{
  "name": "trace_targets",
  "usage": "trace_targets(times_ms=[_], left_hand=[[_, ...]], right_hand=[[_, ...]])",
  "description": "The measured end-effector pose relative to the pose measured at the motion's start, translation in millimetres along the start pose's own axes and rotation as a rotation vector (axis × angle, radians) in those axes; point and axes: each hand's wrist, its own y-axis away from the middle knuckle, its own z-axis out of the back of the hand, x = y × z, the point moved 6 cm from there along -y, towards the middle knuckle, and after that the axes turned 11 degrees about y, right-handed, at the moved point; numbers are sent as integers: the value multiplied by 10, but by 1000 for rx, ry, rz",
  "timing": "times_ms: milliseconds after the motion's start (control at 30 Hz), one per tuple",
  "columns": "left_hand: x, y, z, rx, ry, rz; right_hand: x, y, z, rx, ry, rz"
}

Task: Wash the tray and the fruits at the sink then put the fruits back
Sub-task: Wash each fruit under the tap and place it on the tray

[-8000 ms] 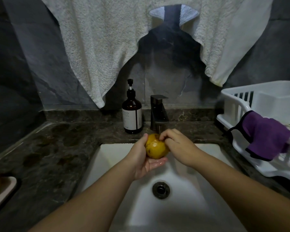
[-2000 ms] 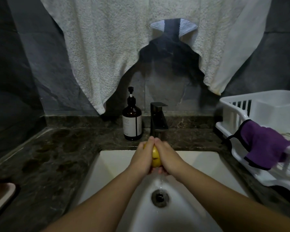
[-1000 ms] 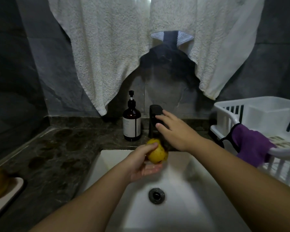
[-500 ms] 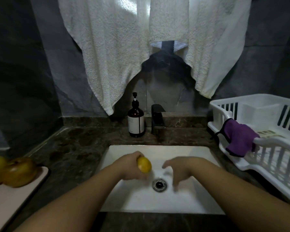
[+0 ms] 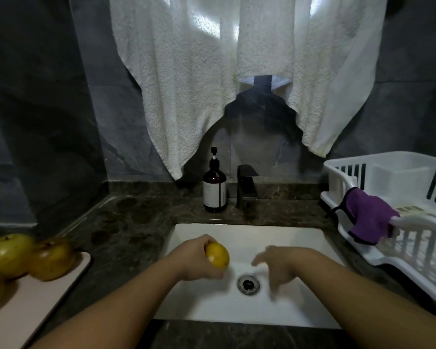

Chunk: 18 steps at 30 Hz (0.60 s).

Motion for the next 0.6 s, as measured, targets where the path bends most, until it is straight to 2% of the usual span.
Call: trace_targets(times_ms=[133, 200, 267, 367, 433, 600], left_hand=[[60, -10, 171, -102, 439, 39], [53, -17, 252, -106, 529, 75], [55, -29, 343, -131, 600, 130], [-2, -75, 414, -139, 850, 190], [-71, -139, 450, -133, 1088, 208], [-329, -378, 503, -122, 1523, 199]], right_hand=[[-61, -23, 424, -440, -222, -70], [39, -22, 466, -407, -153, -47], [131, -49, 511, -333, -185, -19], [121, -2, 1038, -547, -384, -73], [97, -38, 1396, -599, -558, -79], [82, -392, 1891, -395, -1339, -37]])
